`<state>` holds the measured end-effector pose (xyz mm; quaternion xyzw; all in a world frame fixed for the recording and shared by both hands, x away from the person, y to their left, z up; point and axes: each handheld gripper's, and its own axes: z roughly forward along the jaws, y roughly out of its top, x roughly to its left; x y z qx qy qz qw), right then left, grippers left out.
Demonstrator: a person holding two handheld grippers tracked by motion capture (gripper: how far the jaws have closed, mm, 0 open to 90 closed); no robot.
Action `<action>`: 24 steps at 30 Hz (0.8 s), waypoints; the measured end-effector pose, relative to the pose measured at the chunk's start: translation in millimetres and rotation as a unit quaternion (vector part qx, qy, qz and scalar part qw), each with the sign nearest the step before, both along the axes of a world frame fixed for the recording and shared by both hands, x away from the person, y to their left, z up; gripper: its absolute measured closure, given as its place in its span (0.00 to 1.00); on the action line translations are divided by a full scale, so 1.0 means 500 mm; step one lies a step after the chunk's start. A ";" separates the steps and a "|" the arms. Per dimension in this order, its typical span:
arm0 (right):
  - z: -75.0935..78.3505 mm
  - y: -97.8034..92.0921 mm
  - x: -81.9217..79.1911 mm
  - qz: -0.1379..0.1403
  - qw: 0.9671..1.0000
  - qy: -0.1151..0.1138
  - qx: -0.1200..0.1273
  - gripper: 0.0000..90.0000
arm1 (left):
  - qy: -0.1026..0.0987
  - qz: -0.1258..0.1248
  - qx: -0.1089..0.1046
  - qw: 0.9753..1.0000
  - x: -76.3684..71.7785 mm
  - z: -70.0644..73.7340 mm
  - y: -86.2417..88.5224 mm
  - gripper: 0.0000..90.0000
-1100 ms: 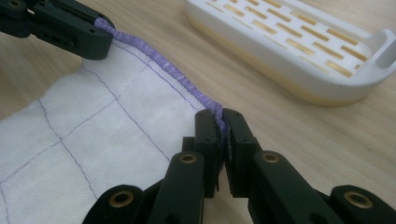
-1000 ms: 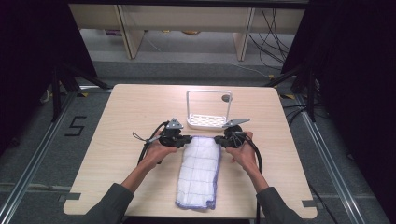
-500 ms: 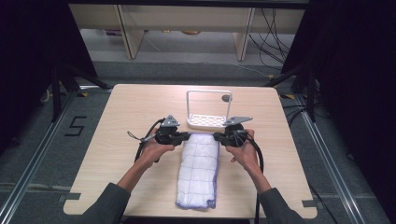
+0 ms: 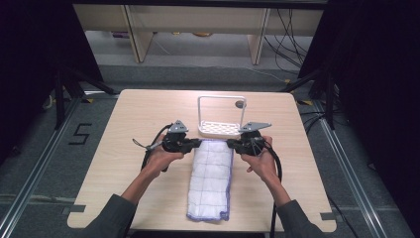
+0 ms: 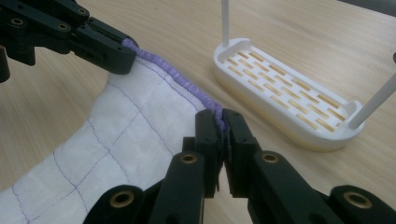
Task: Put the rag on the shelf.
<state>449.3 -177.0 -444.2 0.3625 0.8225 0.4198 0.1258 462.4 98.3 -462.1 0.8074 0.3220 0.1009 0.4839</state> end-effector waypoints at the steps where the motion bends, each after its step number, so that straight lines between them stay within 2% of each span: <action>1: 0.004 -0.001 -0.003 -0.004 1.000 -0.002 -0.004 0.95 | 0.001 -0.002 -0.003 1.000 -0.002 0.005 0.001 0.95; 4: 0.016 -0.002 -0.008 -0.002 1.000 -0.008 -0.004 0.95 | -0.001 -0.004 -0.006 1.000 -0.008 0.016 0.003 0.94; 5: 0.017 0.000 -0.010 -0.005 1.000 -0.011 0.004 0.95 | -0.004 -0.006 -0.005 1.000 -0.009 0.022 0.001 0.94; 7: 0.030 0.000 -0.016 -0.001 1.000 -0.006 -0.004 0.95 | -0.007 -0.010 0.000 1.000 -0.014 0.029 -0.002 0.94; 8: 0.035 0.002 -0.020 0.005 1.000 -0.008 0.001 0.95 | -0.005 -0.013 -0.003 1.000 -0.016 0.031 -0.003 0.94; 12: 0.057 0.002 -0.031 0.013 1.000 -0.014 -0.006 0.95 | -0.005 -0.011 -0.004 1.000 -0.028 0.047 -0.004 0.94; 14: 0.066 0.002 -0.033 0.018 1.000 -0.018 0.002 0.95 | -0.007 -0.014 -0.003 1.000 -0.031 0.065 -0.002 0.95; 15: 0.073 0.002 -0.036 0.019 1.000 -0.013 0.004 0.95 | -0.013 -0.015 -0.003 1.000 -0.035 0.081 0.001 0.95; 16: 0.082 -0.002 -0.035 0.032 0.999 -0.032 0.001 0.95 | -0.016 -0.019 -0.001 1.000 -0.038 0.094 0.002 0.95; 17: 0.092 -0.002 -0.040 0.026 0.999 -0.021 0.007 0.96 | -0.019 -0.025 0.001 1.000 -0.041 0.106 0.001 0.95; 19: 0.114 -0.006 -0.048 0.029 0.999 -0.029 0.004 0.96 | -0.025 -0.033 0.002 0.999 -0.046 0.131 0.002 0.95; 24: 0.165 -0.012 -0.054 0.029 0.998 -0.048 0.011 0.96 | -0.038 -0.033 0.000 0.999 -0.046 0.184 0.000 0.95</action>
